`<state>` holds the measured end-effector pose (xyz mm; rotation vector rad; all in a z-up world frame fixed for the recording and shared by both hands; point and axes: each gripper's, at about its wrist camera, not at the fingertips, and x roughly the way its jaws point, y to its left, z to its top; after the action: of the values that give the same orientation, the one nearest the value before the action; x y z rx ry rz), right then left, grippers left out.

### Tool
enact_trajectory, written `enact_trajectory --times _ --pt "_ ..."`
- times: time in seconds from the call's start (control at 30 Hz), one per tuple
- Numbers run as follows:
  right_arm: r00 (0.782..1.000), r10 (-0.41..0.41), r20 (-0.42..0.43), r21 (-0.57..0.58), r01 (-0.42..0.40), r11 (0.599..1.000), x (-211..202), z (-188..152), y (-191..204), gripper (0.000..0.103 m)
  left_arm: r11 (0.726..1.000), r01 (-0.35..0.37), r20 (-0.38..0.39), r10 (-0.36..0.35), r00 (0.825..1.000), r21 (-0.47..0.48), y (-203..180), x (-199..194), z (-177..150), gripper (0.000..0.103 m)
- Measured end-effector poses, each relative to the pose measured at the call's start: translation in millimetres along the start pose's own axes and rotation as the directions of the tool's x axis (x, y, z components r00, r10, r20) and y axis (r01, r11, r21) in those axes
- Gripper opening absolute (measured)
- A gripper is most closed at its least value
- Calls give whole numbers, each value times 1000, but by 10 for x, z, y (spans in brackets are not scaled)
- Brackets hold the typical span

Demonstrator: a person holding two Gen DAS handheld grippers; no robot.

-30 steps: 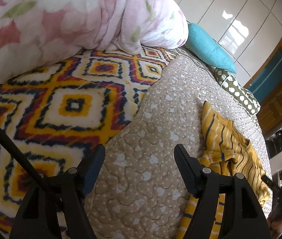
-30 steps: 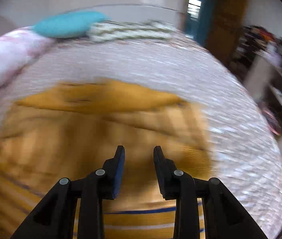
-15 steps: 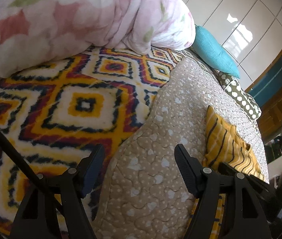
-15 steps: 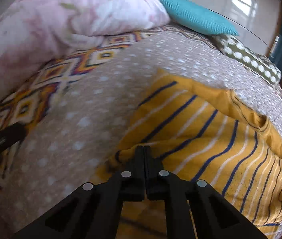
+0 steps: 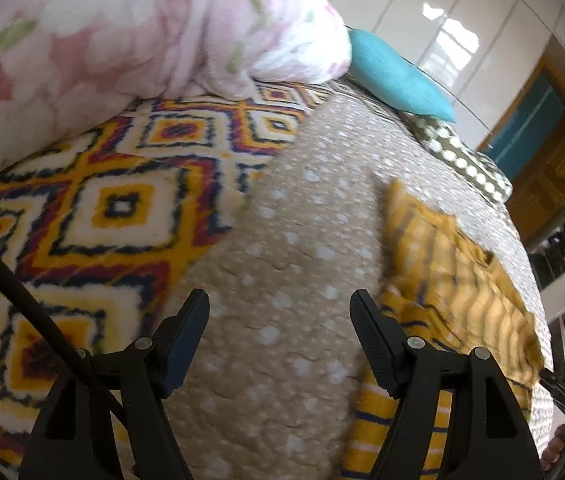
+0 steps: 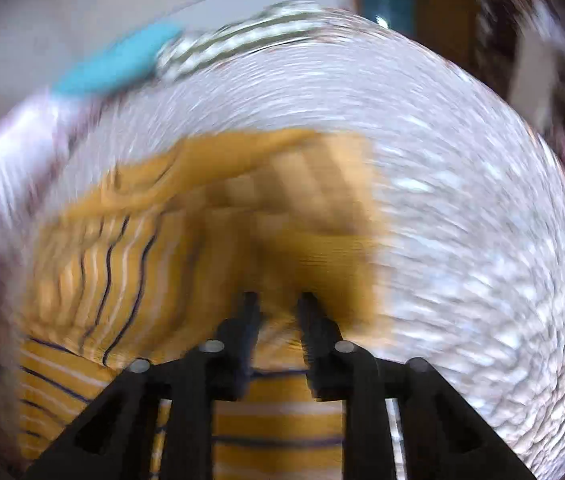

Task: Fold small clothes

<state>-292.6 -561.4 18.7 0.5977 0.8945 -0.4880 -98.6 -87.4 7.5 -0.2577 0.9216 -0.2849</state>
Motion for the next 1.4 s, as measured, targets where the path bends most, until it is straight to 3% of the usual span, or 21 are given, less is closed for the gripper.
enact_trajectory --times 0.07,0.2,0.27,0.37,0.43,0.53,0.67,0.8,0.87,0.93,1.0,1.17,1.23,1.3,1.4 --pt "991 -126 52 68 122 990 -367 -55 -436 47 999 40 -18 -40 999 10 -99 9 -56 73" --pt "987 -137 80 79 131 988 -878 -290 -996 48 997 42 -44 -39 998 68 -293 -9 -271 73" --pt "995 -76 67 111 68 991 -1033 -511 -1280 50 994 41 -96 -31 995 97 -374 -19 -453 73" --pt "996 62 60 144 -70 987 -1087 -793 -1503 50 988 100 -174 -79 982 116 -434 -91 -679 73" --pt "984 171 53 149 -177 973 -1007 -984 -1494 50 984 76 -180 -45 983 164 -476 -209 -814 73" --pt "950 313 15 136 -312 940 -776 -1197 -1326 50 983 93 -205 -59 977 157 -409 -295 -925 74" --pt "947 321 32 30 -322 946 -763 -1365 -1040 58 983 138 -207 -111 972 120 -270 -386 -1011 74" --pt "903 430 -2 36 -430 902 -705 -1504 -927 58 984 158 -208 -139 968 80 -223 -463 -1059 79" --pt "898 440 -2 10 -440 898 -733 -1595 -874 58 985 145 -224 -121 967 93 -263 -500 -1093 79" --pt "872 489 -21 15 -489 872 -738 -1672 -845 59 979 160 -247 -125 961 128 -339 -558 -1147 79" --pt "839 542 -49 29 -541 840 -722 -1707 -826 59 971 206 -262 -168 950 123 -357 -610 -1201 78" --pt "768 630 -115 39 -631 775 -717 -1872 -654 59 922 386 -268 -380 885 -34 -119 -787 -1364 71" --pt "743 656 -130 60 -655 753 -684 -1910 -577 59 880 456 -271 -475 837 -133 19 -842 -1451 70" --pt "729 671 -138 77 -667 741 -640 -1947 -501 59 849 491 -284 -528 801 -193 110 -878 -1582 69" --pt "723 676 -143 78 -672 736 -646 -1983 -435 59 850 491 -303 -527 794 -192 135 -931 -1750 69"
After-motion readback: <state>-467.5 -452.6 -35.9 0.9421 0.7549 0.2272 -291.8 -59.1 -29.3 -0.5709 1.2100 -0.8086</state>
